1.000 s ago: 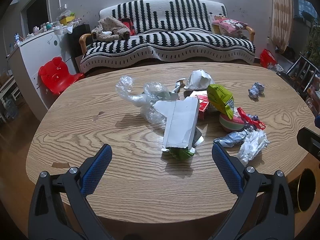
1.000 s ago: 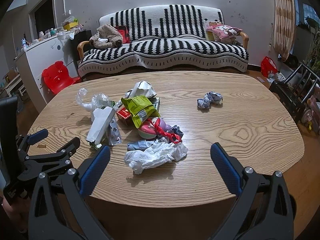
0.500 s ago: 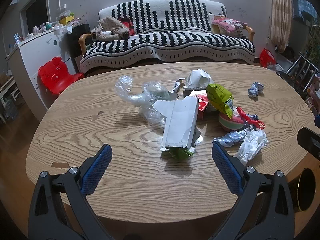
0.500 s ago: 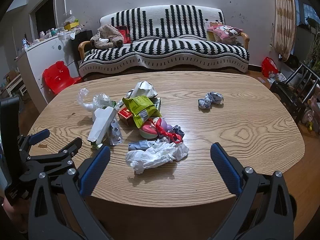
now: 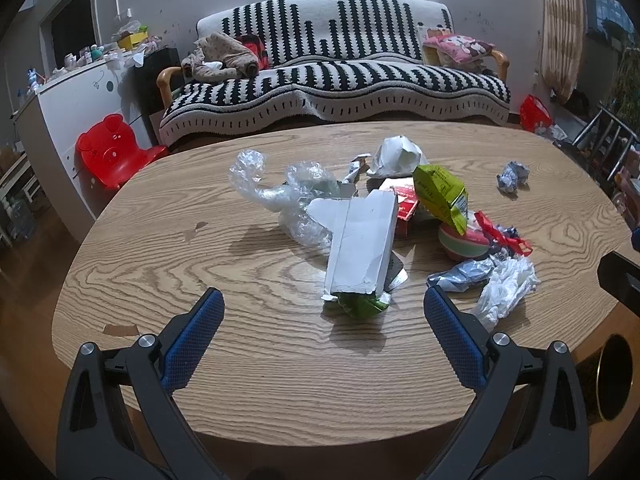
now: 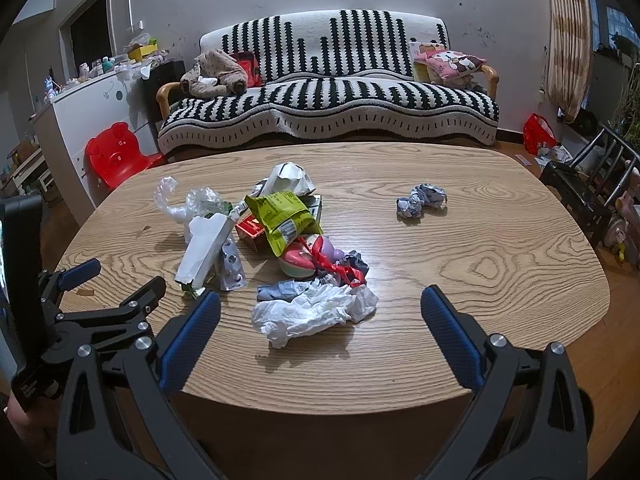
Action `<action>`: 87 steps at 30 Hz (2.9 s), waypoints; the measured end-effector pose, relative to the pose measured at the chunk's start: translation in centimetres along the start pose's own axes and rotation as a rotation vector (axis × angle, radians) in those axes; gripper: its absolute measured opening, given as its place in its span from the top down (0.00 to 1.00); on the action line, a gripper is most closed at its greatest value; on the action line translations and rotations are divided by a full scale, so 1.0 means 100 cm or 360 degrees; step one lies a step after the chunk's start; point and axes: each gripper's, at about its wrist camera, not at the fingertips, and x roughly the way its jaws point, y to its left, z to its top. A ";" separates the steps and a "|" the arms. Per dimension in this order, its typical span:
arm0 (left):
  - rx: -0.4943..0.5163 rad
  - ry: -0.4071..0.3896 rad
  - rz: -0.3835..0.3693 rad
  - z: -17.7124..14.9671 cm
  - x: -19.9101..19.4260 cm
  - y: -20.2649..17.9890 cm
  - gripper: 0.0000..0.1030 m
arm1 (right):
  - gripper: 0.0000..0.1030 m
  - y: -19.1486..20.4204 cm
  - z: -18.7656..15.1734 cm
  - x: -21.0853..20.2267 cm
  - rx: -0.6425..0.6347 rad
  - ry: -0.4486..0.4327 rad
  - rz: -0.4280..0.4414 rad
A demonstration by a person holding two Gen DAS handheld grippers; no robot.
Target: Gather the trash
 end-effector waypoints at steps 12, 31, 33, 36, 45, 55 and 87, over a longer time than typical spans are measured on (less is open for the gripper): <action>-0.0057 0.0116 -0.0131 0.013 0.055 0.019 0.06 | 0.06 -0.011 -0.017 0.068 0.0162 0.0300 0.0076; -0.0067 0.0119 -0.0163 0.020 0.083 0.019 0.62 | 0.79 -0.024 -0.012 0.116 0.0559 0.0443 0.0279; -0.0110 0.0094 -0.0168 0.024 0.073 0.027 0.63 | 0.79 -0.021 -0.004 0.101 0.0519 0.0373 0.0291; -0.0177 0.0052 -0.0173 0.030 0.060 0.042 0.64 | 0.80 -0.016 0.007 0.078 0.0455 0.0255 0.0295; -0.0226 0.0001 -0.0159 0.035 0.044 0.050 0.64 | 0.80 -0.031 0.010 0.058 0.0391 0.0156 0.0230; -0.0116 -0.0049 -0.0300 0.042 0.029 -0.013 0.64 | 0.80 -0.123 -0.010 0.005 0.0442 0.0028 -0.0024; 0.0861 0.0457 -0.1454 -0.166 -0.009 -0.534 0.64 | 0.79 -0.487 -0.288 -0.102 0.1411 0.0474 -0.0675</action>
